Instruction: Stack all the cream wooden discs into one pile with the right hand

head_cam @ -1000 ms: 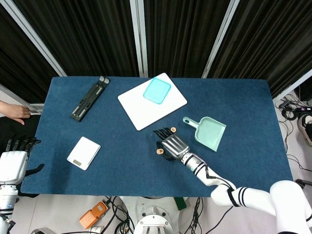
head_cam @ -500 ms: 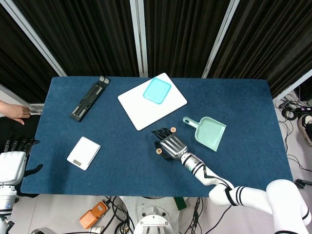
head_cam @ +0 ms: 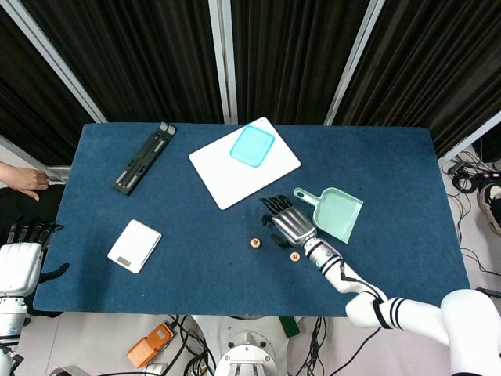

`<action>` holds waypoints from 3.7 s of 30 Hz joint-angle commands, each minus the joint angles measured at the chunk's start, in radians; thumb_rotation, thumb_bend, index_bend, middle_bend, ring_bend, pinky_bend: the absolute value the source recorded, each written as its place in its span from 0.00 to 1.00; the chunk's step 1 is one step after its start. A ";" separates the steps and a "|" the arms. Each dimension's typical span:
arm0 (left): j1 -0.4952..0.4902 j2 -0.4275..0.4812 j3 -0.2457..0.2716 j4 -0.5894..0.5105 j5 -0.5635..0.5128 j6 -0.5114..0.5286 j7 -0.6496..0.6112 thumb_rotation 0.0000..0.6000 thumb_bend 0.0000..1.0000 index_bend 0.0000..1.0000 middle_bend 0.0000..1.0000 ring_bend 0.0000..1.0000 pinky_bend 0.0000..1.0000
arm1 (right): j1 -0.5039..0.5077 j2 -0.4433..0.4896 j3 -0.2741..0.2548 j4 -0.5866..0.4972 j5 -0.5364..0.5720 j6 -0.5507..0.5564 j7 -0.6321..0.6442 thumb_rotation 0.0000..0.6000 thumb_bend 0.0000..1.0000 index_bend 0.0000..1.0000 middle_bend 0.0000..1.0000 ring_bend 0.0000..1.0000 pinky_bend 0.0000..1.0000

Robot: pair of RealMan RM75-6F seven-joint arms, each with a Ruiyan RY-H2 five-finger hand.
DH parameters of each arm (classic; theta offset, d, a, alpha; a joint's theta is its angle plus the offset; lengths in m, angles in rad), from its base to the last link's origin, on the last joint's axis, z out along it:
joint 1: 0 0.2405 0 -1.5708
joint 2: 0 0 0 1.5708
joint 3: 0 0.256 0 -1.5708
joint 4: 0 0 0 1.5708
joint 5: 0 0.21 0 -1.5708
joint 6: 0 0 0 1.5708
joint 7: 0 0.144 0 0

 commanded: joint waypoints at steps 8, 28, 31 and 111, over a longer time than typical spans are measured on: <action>-0.002 -0.002 0.000 -0.001 0.003 -0.001 0.005 1.00 0.07 0.27 0.21 0.12 0.01 | -0.016 0.001 -0.010 0.040 0.062 -0.028 -0.031 1.00 0.47 0.45 0.03 0.00 0.00; -0.004 -0.004 -0.001 0.001 -0.003 -0.007 0.004 1.00 0.07 0.27 0.21 0.12 0.01 | -0.014 -0.016 -0.013 0.091 0.053 -0.024 -0.003 1.00 0.47 0.53 0.04 0.00 0.00; -0.004 -0.004 -0.002 0.004 -0.003 -0.007 0.003 1.00 0.07 0.27 0.21 0.12 0.01 | -0.016 -0.016 -0.010 0.092 0.042 -0.010 0.008 1.00 0.47 0.55 0.06 0.00 0.01; -0.005 -0.012 0.001 0.021 -0.015 -0.022 -0.010 1.00 0.07 0.27 0.21 0.12 0.01 | 0.127 0.011 0.049 0.092 0.222 -0.108 -0.217 1.00 0.39 0.41 0.07 0.00 0.01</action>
